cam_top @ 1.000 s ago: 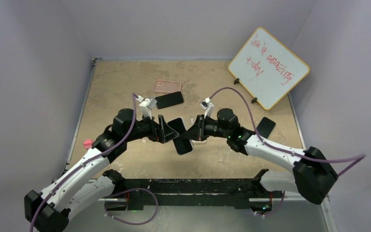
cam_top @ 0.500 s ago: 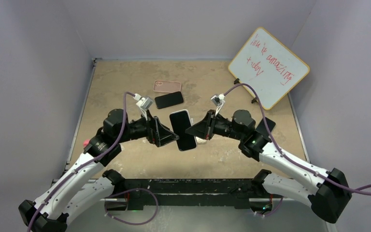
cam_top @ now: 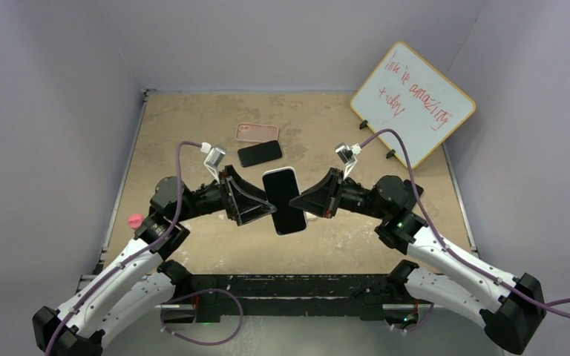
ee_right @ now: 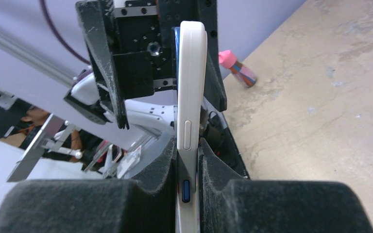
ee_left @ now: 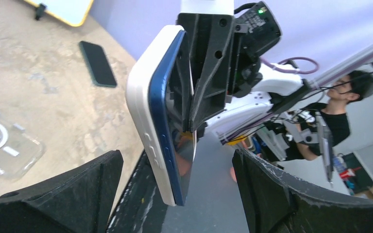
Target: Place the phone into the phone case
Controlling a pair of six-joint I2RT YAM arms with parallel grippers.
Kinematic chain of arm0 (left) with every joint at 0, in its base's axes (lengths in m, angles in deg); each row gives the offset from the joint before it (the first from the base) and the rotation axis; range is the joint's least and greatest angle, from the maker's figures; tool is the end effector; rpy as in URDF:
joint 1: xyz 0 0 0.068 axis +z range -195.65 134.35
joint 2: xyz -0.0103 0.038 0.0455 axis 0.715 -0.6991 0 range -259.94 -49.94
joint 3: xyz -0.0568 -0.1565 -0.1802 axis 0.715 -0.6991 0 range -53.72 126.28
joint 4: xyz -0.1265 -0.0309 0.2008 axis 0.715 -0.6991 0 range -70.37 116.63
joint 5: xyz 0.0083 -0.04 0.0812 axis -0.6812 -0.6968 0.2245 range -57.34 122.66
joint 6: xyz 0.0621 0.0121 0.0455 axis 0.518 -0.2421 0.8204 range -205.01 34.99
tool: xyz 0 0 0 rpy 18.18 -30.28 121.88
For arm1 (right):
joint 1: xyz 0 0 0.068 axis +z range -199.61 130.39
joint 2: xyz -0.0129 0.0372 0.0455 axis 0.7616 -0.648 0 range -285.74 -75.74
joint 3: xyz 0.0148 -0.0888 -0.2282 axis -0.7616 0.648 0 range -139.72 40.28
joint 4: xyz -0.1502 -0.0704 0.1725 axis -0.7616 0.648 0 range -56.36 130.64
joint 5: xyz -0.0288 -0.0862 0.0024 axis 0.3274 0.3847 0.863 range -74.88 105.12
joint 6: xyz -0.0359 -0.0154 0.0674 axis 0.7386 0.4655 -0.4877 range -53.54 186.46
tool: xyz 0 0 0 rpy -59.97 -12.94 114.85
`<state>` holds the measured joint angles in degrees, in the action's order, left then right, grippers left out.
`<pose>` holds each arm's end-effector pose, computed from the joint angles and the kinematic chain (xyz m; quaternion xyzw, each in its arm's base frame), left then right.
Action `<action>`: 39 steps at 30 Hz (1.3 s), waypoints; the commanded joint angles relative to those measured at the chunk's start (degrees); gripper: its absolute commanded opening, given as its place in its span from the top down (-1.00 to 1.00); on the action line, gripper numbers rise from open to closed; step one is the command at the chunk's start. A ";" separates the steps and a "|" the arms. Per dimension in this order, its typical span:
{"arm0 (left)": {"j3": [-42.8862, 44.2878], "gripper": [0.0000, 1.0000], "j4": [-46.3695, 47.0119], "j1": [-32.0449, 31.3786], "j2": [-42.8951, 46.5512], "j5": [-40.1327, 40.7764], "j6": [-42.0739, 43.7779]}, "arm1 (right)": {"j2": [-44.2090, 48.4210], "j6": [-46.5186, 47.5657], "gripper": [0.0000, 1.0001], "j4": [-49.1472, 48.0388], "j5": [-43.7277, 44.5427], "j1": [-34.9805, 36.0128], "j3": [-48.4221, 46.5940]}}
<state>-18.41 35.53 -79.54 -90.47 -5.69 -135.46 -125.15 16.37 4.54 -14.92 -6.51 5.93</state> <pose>0.1370 -0.1417 0.3142 0.1441 0.6739 -0.6290 0.3597 0.1406 0.1771 0.3247 -0.1676 0.6058 0.6626 0.4073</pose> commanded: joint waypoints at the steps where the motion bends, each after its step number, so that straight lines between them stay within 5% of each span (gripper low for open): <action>1: -1.81 -0.76 16.97 -0.04 1.53 -2.90 -8.44 | 1.66 -3.84 1.00 -10.80 -5.60 -0.09 -1.38; 10: -2.58 -0.72 23.51 -0.04 0.88 -0.90 -12.19 | -1.78 -11.81 1.00 -20.02 -10.28 -0.07 -0.56; 17: -4.01 -0.45 27.22 0.01 3.07 1.68 -14.84 | -3.66 -13.62 1.00 -22.44 -12.68 -0.07 -0.17; 25: -5.51 0.20 26.34 -0.03 5.18 4.80 -15.11 | -3.92 -13.58 1.00 -21.61 -12.31 -0.10 1.24; 29: -5.03 1.00 24.28 -0.04 4.99 4.99 -14.26 | -3.77 -13.54 1.00 -21.81 -12.15 -0.11 1.81; 37: -0.79 1.00 8.79 -0.04 4.14 6.96 -7.94 | -4.40 -12.32 1.00 -19.29 -11.11 -0.08 1.57; 39: -0.36 0.74 7.72 -0.03 4.23 6.85 -7.57 | -3.97 -12.40 1.00 -19.21 -9.46 -0.07 2.20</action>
<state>-21.84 47.56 -79.54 -86.36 0.12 -147.68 -130.11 4.61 -11.83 -26.31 -6.86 8.55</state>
